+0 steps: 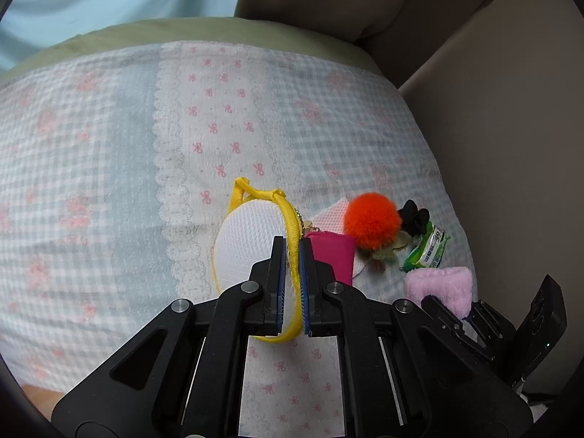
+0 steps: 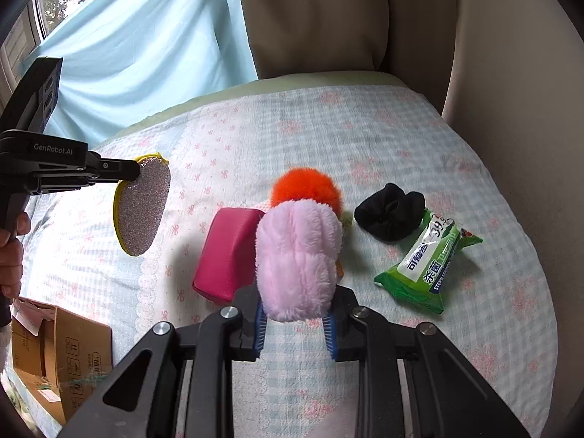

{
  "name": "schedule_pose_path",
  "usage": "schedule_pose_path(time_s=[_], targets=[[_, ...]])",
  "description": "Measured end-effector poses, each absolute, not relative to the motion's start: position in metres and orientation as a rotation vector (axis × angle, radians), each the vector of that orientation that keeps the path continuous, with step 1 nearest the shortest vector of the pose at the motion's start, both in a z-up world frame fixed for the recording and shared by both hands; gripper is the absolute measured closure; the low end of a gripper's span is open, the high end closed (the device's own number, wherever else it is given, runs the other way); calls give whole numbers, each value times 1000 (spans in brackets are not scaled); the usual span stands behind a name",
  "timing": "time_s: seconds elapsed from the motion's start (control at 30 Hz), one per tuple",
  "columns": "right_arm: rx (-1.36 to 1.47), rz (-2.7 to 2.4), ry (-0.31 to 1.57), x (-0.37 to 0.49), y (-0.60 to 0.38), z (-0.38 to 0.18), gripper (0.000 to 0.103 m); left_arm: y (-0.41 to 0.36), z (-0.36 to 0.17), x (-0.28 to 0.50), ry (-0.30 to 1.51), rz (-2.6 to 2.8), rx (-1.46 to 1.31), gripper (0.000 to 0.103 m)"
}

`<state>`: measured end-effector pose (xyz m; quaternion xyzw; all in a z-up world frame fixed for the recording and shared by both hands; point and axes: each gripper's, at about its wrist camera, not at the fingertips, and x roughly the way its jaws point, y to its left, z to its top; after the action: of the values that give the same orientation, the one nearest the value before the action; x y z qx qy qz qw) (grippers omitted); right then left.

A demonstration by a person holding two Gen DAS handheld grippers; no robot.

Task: Organize soft objects
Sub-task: 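Carry both items over the box and release them inside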

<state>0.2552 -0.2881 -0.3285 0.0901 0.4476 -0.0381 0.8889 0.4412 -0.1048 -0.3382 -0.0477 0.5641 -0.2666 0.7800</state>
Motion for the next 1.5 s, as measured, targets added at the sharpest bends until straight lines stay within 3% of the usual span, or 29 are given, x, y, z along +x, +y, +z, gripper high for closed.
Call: schedule_pose_path(time_s=[0.47,0.77,1.0,1.17,1.5], targets=[[114,3,813,200,-200,-186,80,11,-184,342,1041,-517,-203,97],[68,139,847,158,-86,-144,80,116,-138,247,1013,-433,-216,97],[51,220,946,141,-5,-166,80,186,-158,196,1065,-362,-185,97],[81,245,1058,153,34,-204,80,222,-200,179,1153,-322,-173,97],[172,220,1240,185,68,-270,80,231,-286,202,1291,-297,-91,97]])
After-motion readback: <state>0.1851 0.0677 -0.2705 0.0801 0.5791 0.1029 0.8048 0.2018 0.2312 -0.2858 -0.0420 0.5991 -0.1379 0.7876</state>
